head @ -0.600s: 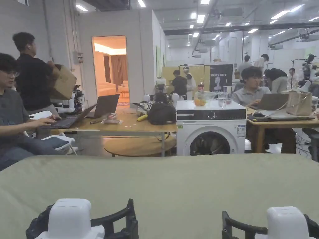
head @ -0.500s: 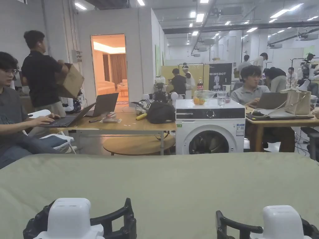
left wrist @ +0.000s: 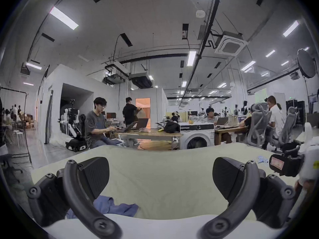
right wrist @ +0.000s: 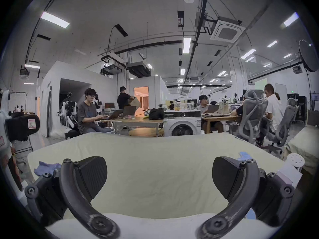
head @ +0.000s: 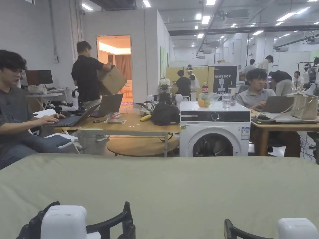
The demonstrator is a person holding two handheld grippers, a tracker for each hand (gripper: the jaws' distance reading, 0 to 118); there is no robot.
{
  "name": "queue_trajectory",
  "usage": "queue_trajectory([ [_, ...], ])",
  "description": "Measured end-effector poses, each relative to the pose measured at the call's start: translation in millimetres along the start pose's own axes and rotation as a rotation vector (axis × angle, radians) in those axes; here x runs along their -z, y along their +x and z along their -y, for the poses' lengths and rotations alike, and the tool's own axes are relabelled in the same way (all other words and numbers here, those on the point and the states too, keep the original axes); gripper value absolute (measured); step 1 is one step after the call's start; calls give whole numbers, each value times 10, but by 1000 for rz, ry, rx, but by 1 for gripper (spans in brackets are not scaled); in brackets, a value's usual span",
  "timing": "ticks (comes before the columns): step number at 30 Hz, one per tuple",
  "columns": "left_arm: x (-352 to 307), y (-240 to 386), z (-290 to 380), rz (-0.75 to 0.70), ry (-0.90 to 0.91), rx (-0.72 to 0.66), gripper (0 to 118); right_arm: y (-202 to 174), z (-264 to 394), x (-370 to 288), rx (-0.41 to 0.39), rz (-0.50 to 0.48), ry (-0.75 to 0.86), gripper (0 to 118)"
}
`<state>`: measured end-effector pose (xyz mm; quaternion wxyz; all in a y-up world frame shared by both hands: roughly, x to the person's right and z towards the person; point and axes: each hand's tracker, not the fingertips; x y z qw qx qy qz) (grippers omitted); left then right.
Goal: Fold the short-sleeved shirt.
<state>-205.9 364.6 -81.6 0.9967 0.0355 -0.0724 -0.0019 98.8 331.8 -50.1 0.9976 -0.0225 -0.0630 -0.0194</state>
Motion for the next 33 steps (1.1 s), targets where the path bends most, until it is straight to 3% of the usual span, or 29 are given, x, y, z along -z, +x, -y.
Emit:
queue_trajectory([
  [8,-17,-17,49,24,-1,26,117,-38,-23,21,-35,55,-8,118],
  [11,-18,-66,48,115,-1,2,117,-49,4,-6,-52,51,6,118],
  [14,-9,-68,48,91,-10,-14,117,-57,-14,-42,-43,21,35,118],
  [19,22,-58,69,37,-31,18,117,-103,-78,-31,-83,50,59,118],
  [33,18,-17,119,38,-16,-8,117,-101,-18,-38,-82,33,39,118],
])
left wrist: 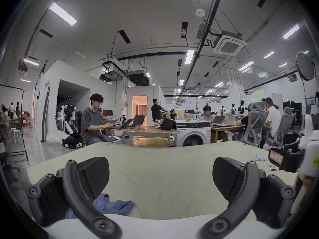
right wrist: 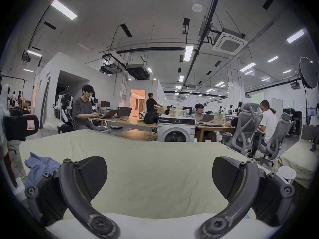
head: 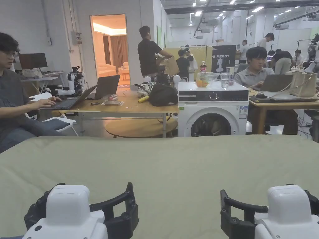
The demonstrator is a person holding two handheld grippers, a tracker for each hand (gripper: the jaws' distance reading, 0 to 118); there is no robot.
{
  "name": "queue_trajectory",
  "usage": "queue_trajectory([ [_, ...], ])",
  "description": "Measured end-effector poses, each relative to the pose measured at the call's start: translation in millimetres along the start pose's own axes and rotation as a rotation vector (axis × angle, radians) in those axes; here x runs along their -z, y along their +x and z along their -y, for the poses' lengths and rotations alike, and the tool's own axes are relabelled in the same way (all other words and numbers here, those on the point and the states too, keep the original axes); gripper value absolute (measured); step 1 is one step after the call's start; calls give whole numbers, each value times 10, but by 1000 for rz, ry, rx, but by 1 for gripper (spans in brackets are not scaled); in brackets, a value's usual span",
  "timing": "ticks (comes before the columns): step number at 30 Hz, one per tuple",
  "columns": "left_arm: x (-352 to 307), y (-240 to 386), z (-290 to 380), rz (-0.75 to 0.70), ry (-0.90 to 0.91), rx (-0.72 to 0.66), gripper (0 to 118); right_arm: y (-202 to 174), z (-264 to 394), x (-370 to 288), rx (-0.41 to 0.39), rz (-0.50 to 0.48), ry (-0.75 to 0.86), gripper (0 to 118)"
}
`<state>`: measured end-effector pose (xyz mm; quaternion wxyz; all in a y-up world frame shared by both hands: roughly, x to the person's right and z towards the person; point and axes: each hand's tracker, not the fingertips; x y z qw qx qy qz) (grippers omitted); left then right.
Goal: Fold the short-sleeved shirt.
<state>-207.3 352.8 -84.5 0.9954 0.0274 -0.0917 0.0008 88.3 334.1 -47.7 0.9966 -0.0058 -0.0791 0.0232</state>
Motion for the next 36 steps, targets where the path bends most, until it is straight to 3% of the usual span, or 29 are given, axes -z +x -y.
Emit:
queue_trajectory([
  [14,-82,62,-56,-30,48,41,117,-19,21,-2,-28,-1,-1,118],
  [15,-87,66,-62,-20,53,48,117,-17,25,-7,-30,-6,-1,116],
  [17,-101,79,-68,-8,65,58,114,-19,30,-15,-36,-8,3,98],
  [18,-104,88,-75,-1,66,63,109,-23,30,-14,-42,-7,0,83],
  [19,-106,99,-80,11,66,68,91,-24,33,-4,-52,-10,-13,61],
  [22,-73,126,-72,39,37,81,13,-39,57,2,-73,2,-32,18],
  [23,-69,131,-51,36,36,79,1,-51,58,-8,-86,20,-37,10],
  [25,-79,129,-16,23,26,66,0,-68,50,-25,-107,44,-33,0],
  [36,62,32,-15,4,-31,26,0,68,21,122,3,-7,-41,0],
])
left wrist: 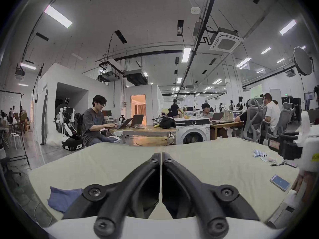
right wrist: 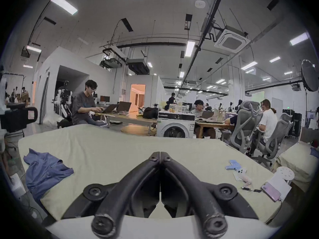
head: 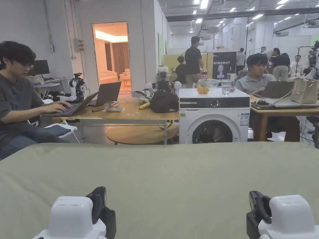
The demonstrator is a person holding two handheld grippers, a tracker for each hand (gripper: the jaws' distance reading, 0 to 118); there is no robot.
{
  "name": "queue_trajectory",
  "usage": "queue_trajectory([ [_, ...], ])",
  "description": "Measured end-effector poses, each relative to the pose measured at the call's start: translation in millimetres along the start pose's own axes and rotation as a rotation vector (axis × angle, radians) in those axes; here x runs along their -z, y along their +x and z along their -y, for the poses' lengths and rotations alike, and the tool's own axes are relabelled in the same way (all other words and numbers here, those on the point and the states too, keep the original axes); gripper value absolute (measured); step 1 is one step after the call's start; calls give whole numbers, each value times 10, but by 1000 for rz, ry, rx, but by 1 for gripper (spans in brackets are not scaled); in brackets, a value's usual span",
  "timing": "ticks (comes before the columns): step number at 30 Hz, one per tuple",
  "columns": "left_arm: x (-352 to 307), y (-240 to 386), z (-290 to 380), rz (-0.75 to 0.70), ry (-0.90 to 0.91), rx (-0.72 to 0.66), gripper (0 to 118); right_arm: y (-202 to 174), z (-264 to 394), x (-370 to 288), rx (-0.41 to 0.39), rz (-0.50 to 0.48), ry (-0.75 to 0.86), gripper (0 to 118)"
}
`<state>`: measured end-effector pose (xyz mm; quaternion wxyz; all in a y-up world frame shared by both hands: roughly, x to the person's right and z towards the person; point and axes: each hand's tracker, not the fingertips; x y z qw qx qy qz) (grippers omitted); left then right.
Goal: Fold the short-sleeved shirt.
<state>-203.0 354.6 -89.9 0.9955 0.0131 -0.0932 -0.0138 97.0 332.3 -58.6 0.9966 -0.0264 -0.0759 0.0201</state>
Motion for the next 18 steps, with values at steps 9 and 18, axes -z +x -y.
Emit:
queue_trajectory([
  [9,2,-30,-24,-13,-5,-14,0,-67,-12,23,-11,-7,3,0],
  [18,-2,-51,-13,0,-2,-28,0,-92,-16,33,-21,-7,4,0],
])
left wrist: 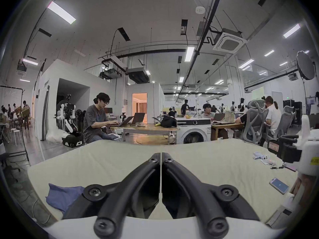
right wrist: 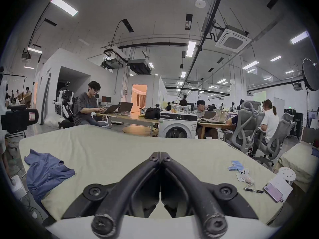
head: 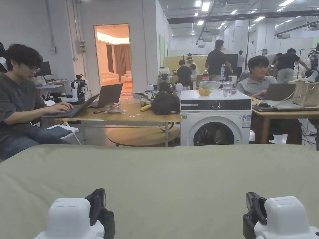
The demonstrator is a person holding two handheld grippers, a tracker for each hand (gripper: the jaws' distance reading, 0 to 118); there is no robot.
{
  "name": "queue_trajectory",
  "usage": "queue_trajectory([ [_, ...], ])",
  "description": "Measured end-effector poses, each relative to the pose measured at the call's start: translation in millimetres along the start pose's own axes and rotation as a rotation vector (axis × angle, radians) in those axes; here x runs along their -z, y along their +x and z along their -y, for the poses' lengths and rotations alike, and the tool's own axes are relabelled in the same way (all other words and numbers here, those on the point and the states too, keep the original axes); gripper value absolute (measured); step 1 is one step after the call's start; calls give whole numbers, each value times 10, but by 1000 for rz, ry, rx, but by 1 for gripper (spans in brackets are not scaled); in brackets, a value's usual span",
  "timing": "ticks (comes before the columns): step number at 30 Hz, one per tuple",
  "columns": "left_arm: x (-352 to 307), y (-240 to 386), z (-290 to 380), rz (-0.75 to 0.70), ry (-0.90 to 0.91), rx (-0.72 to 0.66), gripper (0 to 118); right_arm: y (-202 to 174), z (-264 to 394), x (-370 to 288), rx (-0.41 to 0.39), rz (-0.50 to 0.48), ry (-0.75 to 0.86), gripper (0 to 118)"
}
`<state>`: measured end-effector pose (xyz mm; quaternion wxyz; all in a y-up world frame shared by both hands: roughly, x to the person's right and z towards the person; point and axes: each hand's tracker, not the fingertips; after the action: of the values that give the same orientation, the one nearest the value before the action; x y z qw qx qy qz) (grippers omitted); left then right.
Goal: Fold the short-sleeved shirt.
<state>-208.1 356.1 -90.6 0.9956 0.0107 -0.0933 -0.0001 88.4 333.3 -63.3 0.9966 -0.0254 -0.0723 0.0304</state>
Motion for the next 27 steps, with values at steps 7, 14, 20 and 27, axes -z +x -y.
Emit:
queue_trajectory([
  [7,-220,-280,-97,-100,8,31,0,-355,-50,132,4,-118,11,0],
  [14,-594,-809,-131,-253,-14,-26,0,-1022,-64,311,21,-314,13,0],
  [20,-678,-1016,-133,-284,-61,48,0,-1291,-11,378,66,-391,-19,0],
  [27,-276,-1553,188,-73,-283,-6,34,-1280,109,386,60,-442,-51,0],
])
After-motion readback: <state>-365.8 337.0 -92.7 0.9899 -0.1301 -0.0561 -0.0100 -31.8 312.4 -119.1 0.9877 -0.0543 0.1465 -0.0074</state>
